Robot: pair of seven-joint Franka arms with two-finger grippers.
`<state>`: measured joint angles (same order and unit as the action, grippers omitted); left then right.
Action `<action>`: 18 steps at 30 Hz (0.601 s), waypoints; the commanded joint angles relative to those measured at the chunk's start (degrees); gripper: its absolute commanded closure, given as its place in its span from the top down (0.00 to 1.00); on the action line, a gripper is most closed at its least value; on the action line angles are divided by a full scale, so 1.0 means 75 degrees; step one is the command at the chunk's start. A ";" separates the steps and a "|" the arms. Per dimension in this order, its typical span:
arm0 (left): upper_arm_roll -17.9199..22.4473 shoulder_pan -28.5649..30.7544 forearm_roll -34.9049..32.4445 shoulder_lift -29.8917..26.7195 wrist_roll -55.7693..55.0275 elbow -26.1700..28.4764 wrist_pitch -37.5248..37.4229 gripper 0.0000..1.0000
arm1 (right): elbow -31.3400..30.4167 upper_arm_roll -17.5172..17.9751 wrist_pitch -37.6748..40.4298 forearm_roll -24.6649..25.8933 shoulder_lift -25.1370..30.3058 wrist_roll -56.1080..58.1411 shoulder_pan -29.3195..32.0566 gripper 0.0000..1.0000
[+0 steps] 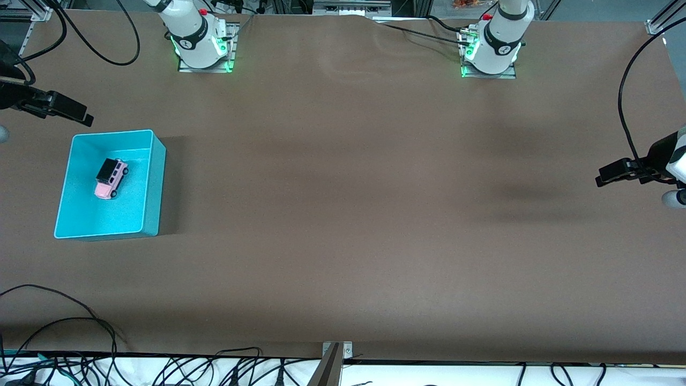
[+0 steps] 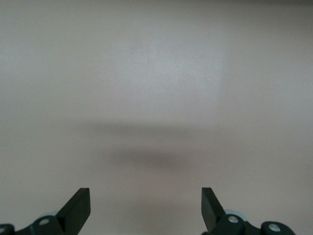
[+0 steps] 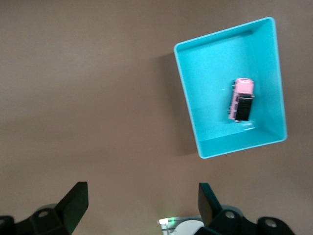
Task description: Wind and store pink jeep toy
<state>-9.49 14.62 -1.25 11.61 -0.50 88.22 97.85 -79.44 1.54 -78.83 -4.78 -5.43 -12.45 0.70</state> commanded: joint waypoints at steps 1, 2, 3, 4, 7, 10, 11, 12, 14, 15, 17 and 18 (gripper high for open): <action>-0.0012 0.0067 0.0201 -0.0188 0.0149 0.0155 -0.0027 1.00 | 0.0104 0.0134 -0.0410 -0.0289 -0.0073 -0.0519 -0.0035 1.00; -0.0012 0.0067 0.0201 -0.0188 0.0149 0.0155 -0.0027 1.00 | -0.0035 0.0204 -0.0539 -0.0265 -0.0038 -0.0554 -0.0035 1.00; -0.0012 0.0067 0.0190 -0.0188 0.0149 0.0155 -0.0027 1.00 | -0.0211 0.0216 -0.0668 -0.0253 0.0008 -0.0555 -0.0035 1.00; -0.0012 0.0055 0.0178 -0.0188 0.0149 0.0143 -0.0027 1.00 | -0.0387 0.0216 -0.0844 -0.0242 0.0125 -0.0555 -0.0035 1.00; -0.0012 0.0055 0.0166 -0.0200 0.0149 0.0143 -0.0004 1.00 | -0.1101 0.0228 -0.1417 -0.0160 0.0465 -0.0508 -0.0023 1.00; -0.0012 0.0055 0.0120 -0.0223 0.0172 0.0108 0.0008 1.00 | -0.1688 0.0228 -0.2027 -0.0054 0.0770 -0.0414 -0.0023 1.00; -0.0023 0.0055 0.0108 -0.0235 0.0184 0.0073 0.0008 1.00 | -0.1840 0.0228 -0.2203 -0.0019 0.0829 -0.0368 -0.0011 1.00; -0.0023 0.0055 0.0108 -0.0235 0.0184 0.0038 0.0008 1.00 | -0.1969 0.0228 -0.2344 0.0016 0.0876 -0.0321 -0.0011 1.00; -0.0023 0.0055 0.0108 -0.0235 0.0196 0.0003 0.0020 1.00 | -0.2262 0.0228 -0.2590 0.0202 0.0993 -0.0192 -0.0011 1.00; -0.0023 0.0055 0.0108 -0.0247 0.0196 -0.0009 0.0020 1.00 | -0.2379 0.0228 -0.2719 0.0308 0.1051 -0.0087 -0.0011 1.00; -0.0035 0.0055 0.0108 -0.0247 0.0196 -0.0021 0.0020 1.00 | -0.2521 0.0228 -0.2814 0.0391 0.1145 0.0054 0.0000 1.00; -0.0047 0.0044 0.0108 -0.0247 0.0196 -0.0021 0.0020 1.00 | -0.2544 0.0228 -0.2803 0.0403 0.1180 0.0113 0.0000 1.00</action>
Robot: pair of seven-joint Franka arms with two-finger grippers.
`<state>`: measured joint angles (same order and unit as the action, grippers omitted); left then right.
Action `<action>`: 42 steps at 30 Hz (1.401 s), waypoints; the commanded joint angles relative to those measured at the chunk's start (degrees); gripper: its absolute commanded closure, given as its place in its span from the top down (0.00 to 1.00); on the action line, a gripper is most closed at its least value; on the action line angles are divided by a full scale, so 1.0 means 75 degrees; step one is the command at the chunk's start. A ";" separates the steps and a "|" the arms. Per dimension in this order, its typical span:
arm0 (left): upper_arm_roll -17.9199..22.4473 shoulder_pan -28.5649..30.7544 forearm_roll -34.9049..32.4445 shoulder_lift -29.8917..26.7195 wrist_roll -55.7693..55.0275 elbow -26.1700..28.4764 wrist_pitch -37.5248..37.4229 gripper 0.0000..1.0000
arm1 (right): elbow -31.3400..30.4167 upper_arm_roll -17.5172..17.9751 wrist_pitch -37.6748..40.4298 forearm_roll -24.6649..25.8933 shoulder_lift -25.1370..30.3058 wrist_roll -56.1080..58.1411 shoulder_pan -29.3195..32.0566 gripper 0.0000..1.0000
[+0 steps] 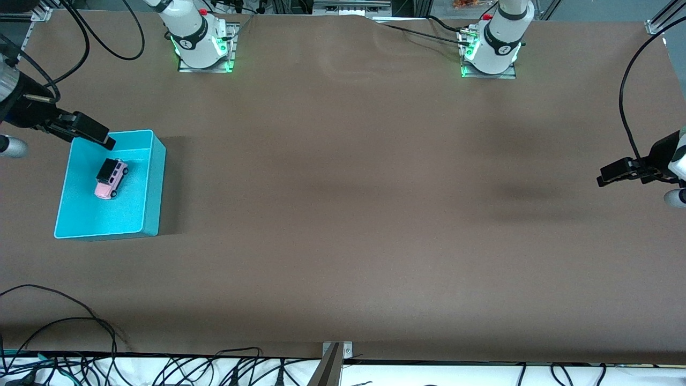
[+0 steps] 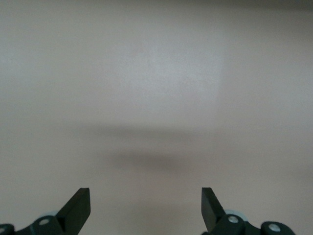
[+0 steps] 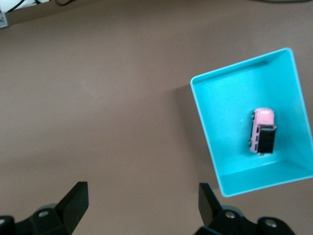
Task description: Wind and store pink jeep toy
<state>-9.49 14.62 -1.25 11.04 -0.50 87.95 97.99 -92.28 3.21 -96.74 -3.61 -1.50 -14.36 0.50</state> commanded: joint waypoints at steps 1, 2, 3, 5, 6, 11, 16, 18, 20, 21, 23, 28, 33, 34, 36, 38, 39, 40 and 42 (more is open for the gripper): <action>-0.0058 0.0043 0.0108 -0.0171 0.0184 0.0015 0.0001 1.00 | -0.0845 0.0006 -0.0390 0.0258 0.0680 0.0438 0.0027 1.00; -0.0070 0.0043 0.0108 -0.0171 0.0184 0.0004 0.0001 1.00 | -0.0845 0.0006 -0.0343 0.0258 0.0703 0.0543 0.0039 1.00; -0.0058 0.0043 0.0108 -0.0183 0.0184 -0.0031 0.0001 1.00 | -0.0856 0.0006 -0.0297 0.0258 0.0773 0.0660 0.0050 1.00; -0.0035 0.0055 0.0108 -0.0183 0.0184 -0.0055 0.0001 1.00 | -0.0880 0.0006 -0.0040 0.0282 0.0867 0.0871 0.0062 1.00; -0.0023 0.0055 0.0108 -0.0171 0.0195 -0.0067 0.0001 1.00 | -0.0868 0.0006 0.0217 0.0305 0.0926 0.1034 0.0074 1.00; -0.0035 0.0043 0.0096 -0.0171 0.0149 -0.0067 0.0001 1.00 | -0.0892 0.0006 0.0794 0.0329 0.1067 0.1270 0.0168 1.00; -0.0023 0.0043 0.0096 -0.0171 0.0149 -0.0067 0.0001 1.00 | -0.1207 0.0006 0.0794 0.0329 0.1336 0.1305 0.0179 1.00; -0.0012 0.0043 0.0096 -0.0159 0.0137 -0.0067 0.0013 1.00 | -0.1395 0.0006 0.0805 0.0340 0.1511 0.1317 0.0179 1.00; 0.0000 0.0043 0.0096 -0.0159 0.0149 -0.0067 0.0013 1.00 | -0.1559 0.0006 0.0805 0.0341 0.1664 0.1317 0.0179 1.00; 0.0000 0.0043 0.0096 -0.0159 0.0149 -0.0067 0.0013 1.00 | -0.1618 0.0006 0.0805 0.0341 0.1711 0.1329 0.0191 1.00; 0.0012 0.0043 0.0096 -0.0159 0.0137 -0.0067 0.0025 1.00 | -0.1642 0.0006 0.0817 0.0341 0.1723 0.1411 0.0191 1.00; 0.0012 0.0043 0.0108 -0.0124 0.0125 -0.0078 0.0025 1.00 | -0.1560 -0.0029 0.0910 0.0341 0.1618 0.1411 0.0203 1.00; 0.0012 0.0043 0.0131 -0.0136 0.0125 -0.0090 0.0025 1.00 | -0.1150 -0.0041 0.1239 0.0411 0.1278 0.1411 0.0214 1.00; 0.0012 0.0043 0.0131 -0.0136 0.0125 -0.0102 0.0025 1.00 | -0.1138 -0.0041 0.1239 0.0422 0.1266 0.1411 0.0214 1.00; 0.0012 0.0043 0.0119 -0.0136 0.0125 -0.0102 0.0025 1.00 | -0.1138 -0.0041 0.1239 0.0411 0.1266 0.1399 0.0214 1.00; 0.0012 0.0043 0.0119 -0.0136 0.0125 -0.0102 0.0025 1.00 | -0.1138 -0.0041 0.1251 0.0411 0.1266 0.1411 0.0214 1.00; 0.0012 0.0043 0.0119 -0.0136 0.0125 -0.0102 0.0025 1.00 | -0.1138 -0.0041 0.1262 0.0411 0.1266 0.1434 0.0214 1.00; 0.0012 0.0043 0.0119 -0.0136 0.0125 -0.0102 0.0025 1.00 | -0.1138 -0.0041 0.1286 0.0411 0.1266 0.1411 0.0214 1.00; 0.0012 0.0043 0.0108 -0.0136 0.0125 -0.0102 0.0025 1.00 | -0.1138 -0.0041 0.1298 0.0399 0.1266 0.1376 0.0214 1.00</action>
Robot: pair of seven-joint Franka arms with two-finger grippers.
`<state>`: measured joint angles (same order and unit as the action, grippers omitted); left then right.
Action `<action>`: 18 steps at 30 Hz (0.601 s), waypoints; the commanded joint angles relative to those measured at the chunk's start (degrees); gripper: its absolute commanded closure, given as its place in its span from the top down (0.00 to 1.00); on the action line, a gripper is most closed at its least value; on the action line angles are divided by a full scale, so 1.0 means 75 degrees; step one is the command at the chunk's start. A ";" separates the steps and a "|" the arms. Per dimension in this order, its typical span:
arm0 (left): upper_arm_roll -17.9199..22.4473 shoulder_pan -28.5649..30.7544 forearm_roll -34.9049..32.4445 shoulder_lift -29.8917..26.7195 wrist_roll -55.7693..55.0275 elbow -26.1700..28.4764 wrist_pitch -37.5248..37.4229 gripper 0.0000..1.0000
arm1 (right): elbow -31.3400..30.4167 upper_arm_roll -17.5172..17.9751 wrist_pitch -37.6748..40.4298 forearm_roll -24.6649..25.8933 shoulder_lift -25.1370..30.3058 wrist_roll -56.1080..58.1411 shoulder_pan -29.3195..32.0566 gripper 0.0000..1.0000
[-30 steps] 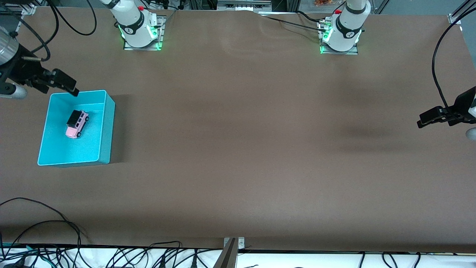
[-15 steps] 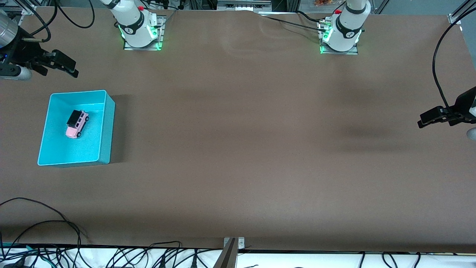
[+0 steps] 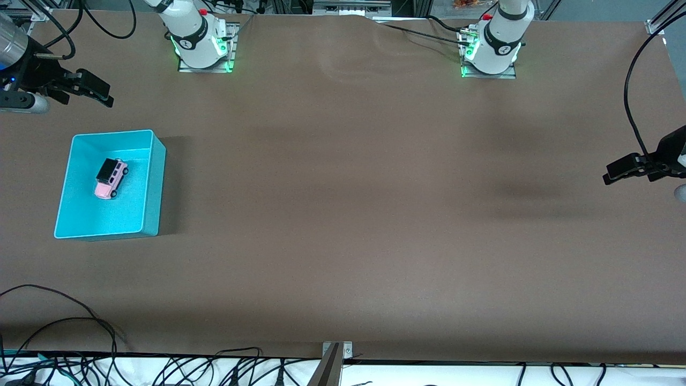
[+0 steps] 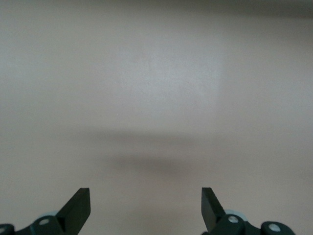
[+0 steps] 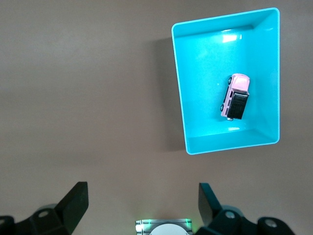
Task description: Wind and store pink jeep toy
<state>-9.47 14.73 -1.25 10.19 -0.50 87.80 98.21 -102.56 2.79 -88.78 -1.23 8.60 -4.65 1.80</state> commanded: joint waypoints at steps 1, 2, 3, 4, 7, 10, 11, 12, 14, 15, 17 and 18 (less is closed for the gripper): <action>0.0008 0.0028 0.0108 -0.0022 0.0125 -0.0081 -0.0005 1.00 | 0.0233 0.0014 0.0248 0.0081 -0.0080 0.0069 0.0042 1.00; 0.0020 0.0028 0.0108 -0.0011 0.0125 -0.0081 -0.0005 1.00 | 0.0233 0.0014 0.0260 0.0081 -0.0092 0.0046 0.0042 1.00; 0.0020 0.0028 0.0108 -0.0011 0.0137 -0.0081 -0.0005 1.00 | 0.0221 0.0014 0.0260 0.0081 -0.0103 0.0046 0.0042 1.00; 0.0020 0.0028 0.0108 -0.0011 0.0137 -0.0081 -0.0005 1.00 | 0.0221 0.0026 0.0248 0.0081 -0.0115 0.0011 0.0042 1.00; 0.0020 0.0028 0.0108 -0.0011 0.0137 -0.0081 -0.0005 1.00 | 0.0256 0.0026 0.0213 0.0081 -0.0185 -0.0025 0.0018 1.00; -0.0003 0.0028 0.0096 -0.0022 0.0126 -0.0081 -0.0005 1.00 | 0.0303 0.0026 0.0166 0.0093 -0.0232 -0.0001 0.0018 1.00; -0.0003 0.0016 0.0084 -0.0022 0.0125 -0.0081 -0.0005 1.00 | 0.0303 0.0026 0.0143 0.0082 -0.0244 -0.0036 0.0030 1.00; -0.0015 0.0016 0.0096 -0.0022 0.0125 -0.0081 -0.0005 1.00 | 0.0303 0.0026 0.0108 0.0093 -0.0302 -0.0036 0.0030 1.00; -0.0015 0.0016 0.0084 -0.0022 0.0126 -0.0081 -0.0005 1.00 | 0.0303 0.0014 -0.0044 0.0093 -0.0442 -0.0025 0.0042 1.00; -0.0015 0.0016 0.0096 -0.0022 0.0125 -0.0081 -0.0005 1.00 | 0.0303 0.0014 -0.0126 0.0105 -0.0536 -0.0013 0.0053 1.00; -0.0003 0.0016 0.0096 -0.0022 0.0125 -0.0081 -0.0005 1.00 | 0.0315 0.0014 -0.0267 0.0093 -0.0677 0.0045 0.0053 1.00; 0.0008 0.0016 0.0096 -0.0022 0.0125 -0.0081 -0.0017 1.00 | 0.0338 0.0014 -0.0337 0.0093 -0.0747 0.0057 0.0053 1.00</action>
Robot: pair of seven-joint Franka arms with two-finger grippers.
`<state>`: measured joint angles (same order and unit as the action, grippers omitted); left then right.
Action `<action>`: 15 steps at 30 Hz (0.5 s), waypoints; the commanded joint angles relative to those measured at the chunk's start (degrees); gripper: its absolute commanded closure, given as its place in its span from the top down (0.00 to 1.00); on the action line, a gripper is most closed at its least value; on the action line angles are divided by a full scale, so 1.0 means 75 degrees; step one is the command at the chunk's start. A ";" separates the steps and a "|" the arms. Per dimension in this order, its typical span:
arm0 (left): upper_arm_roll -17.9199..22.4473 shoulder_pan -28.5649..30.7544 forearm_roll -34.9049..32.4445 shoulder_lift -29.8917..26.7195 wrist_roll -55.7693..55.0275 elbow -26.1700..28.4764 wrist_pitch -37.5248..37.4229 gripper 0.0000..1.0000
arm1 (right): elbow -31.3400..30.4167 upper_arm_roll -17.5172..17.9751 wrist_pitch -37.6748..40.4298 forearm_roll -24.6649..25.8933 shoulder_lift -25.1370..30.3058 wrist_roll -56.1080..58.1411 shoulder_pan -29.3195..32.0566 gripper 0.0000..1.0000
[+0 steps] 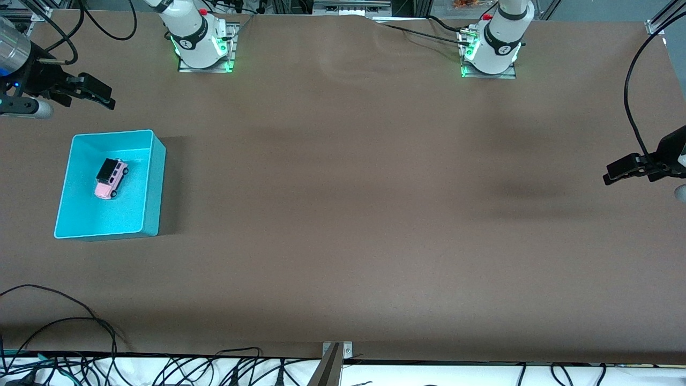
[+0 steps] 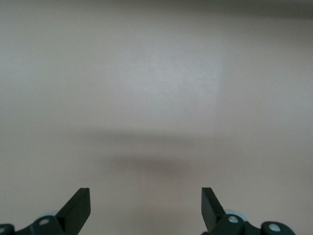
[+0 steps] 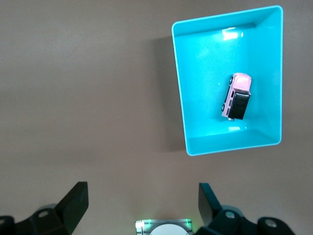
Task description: Wind and store pink jeep toy
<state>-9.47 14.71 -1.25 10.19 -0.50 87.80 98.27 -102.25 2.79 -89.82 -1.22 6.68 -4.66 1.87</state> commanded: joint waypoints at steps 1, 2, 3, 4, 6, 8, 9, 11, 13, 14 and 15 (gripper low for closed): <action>0.0009 0.0019 0.0096 -0.0022 0.0125 -0.0081 -0.0013 1.00 | 0.0309 0.0014 -0.0235 0.0092 -0.0538 0.0059 0.0044 1.00; 0.0009 0.0030 0.0096 -0.0022 0.0137 -0.0081 -0.0024 1.00 | 0.0332 0.0014 -0.0270 0.0092 -0.0573 0.0059 0.0044 1.00; 0.0020 0.0019 0.0096 -0.0022 0.0125 -0.0081 -0.0024 1.00 | 0.0367 0.0014 -0.0270 0.0092 -0.0585 0.0059 0.0044 1.00; 0.0021 0.0030 0.0096 -0.0022 0.0125 -0.0081 -0.0013 1.00 | 0.0391 0.0014 -0.0270 0.0092 -0.0597 0.0059 0.0055 1.00; 0.0032 0.0030 0.0096 -0.0011 0.0125 -0.0081 -0.0024 1.00 | 0.0414 0.0014 -0.0270 0.0092 -0.0597 0.0071 0.0044 1.00; 0.0032 0.0030 0.0096 -0.0011 0.0125 -0.0070 -0.0013 1.00 | 0.0484 0.0014 -0.0270 0.0092 -0.0597 0.0048 0.0032 1.00; 0.0032 0.0030 0.0096 -0.0011 0.0137 -0.0081 -0.0013 1.00 | 0.0566 0.0014 -0.0259 0.0081 -0.0609 0.0025 0.0020 1.00; 0.0032 0.0030 0.0096 -0.0011 0.0125 -0.0081 -0.0013 1.00 | 0.0660 0.0026 -0.0224 0.0081 -0.0632 0.0001 0.0009 1.00; 0.0021 0.0019 0.0096 -0.0011 0.0125 -0.0081 -0.0013 1.00 | 0.0672 0.0026 -0.0235 0.0081 -0.0656 0.0036 0.0009 1.00; 0.0009 0.0019 0.0096 -0.0011 0.0125 -0.0070 -0.0024 1.00 | 0.0672 0.0026 -0.0258 0.0081 -0.0656 0.0094 0.0009 1.00; 0.0009 0.0030 0.0096 -0.0011 0.0125 -0.0081 -0.0013 1.00 | 0.0695 0.0026 -0.0270 0.0104 -0.0679 0.0118 0.0009 1.00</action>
<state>-9.31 14.73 -1.25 10.19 -0.50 87.80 98.27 -99.19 2.80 -92.66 -1.21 2.25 -4.65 1.91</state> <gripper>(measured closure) 0.000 0.000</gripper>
